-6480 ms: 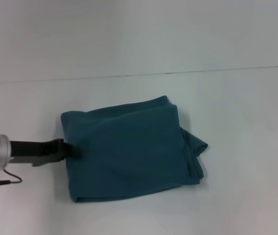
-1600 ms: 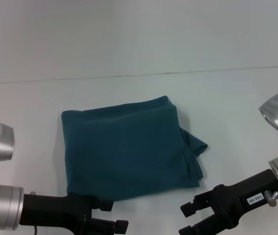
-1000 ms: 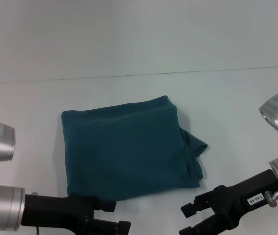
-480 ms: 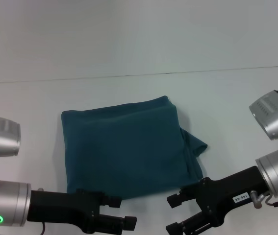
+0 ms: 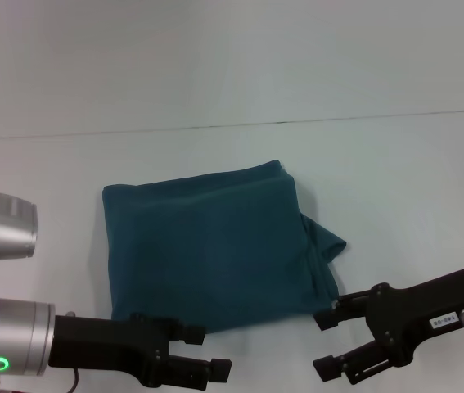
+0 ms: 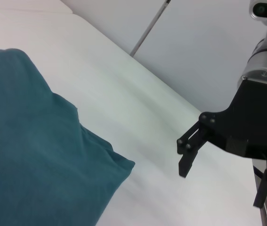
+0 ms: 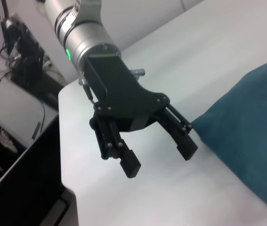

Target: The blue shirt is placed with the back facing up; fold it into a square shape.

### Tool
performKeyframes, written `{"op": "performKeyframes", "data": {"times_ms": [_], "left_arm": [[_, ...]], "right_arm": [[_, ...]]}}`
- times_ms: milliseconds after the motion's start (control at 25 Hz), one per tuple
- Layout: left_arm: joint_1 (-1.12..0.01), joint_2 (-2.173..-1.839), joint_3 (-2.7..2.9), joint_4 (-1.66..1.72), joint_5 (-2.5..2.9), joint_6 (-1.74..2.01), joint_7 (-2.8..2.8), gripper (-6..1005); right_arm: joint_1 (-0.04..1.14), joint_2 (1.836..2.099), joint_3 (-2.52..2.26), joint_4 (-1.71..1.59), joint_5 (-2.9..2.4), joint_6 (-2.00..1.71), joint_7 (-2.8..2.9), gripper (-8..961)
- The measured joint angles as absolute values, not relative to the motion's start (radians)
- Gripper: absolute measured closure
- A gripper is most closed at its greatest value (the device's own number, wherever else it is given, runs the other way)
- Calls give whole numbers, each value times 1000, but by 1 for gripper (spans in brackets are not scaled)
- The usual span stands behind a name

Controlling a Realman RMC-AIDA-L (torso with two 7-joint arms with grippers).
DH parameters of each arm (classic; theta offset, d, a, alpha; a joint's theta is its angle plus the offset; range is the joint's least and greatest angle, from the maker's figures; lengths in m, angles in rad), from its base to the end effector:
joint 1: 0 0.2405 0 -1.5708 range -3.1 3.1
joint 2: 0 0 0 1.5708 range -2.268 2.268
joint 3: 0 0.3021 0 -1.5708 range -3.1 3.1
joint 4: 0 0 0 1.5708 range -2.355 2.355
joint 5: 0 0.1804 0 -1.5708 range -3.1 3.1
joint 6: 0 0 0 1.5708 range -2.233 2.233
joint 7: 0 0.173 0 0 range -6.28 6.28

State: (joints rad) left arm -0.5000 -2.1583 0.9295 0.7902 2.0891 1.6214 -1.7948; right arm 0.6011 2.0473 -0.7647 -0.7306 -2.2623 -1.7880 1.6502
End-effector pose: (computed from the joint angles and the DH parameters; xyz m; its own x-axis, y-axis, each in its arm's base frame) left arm -0.2460 0.2931 -0.0970 0.7259 0.6239 0.2895 0.6086 -0.7787 0.1523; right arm 0.2632 0.3072 -0.0502 0.8356 -0.5114 -0.2007 -0.4917 -0.8591 0.1419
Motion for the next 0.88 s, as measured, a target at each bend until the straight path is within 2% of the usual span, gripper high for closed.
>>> {"op": "performKeyframes", "data": {"times_ms": [520, 880], "left_arm": [[-498, -2157, 930, 789, 2093, 1631, -1802, 141], [-499, -2158, 931, 788, 2097, 1632, -1802, 141]], "right_arm": [[588, 2032, -744, -739, -2264, -1811, 1651, 26], [591, 2031, -738, -739, -2262, -1813, 1651, 26]]}}
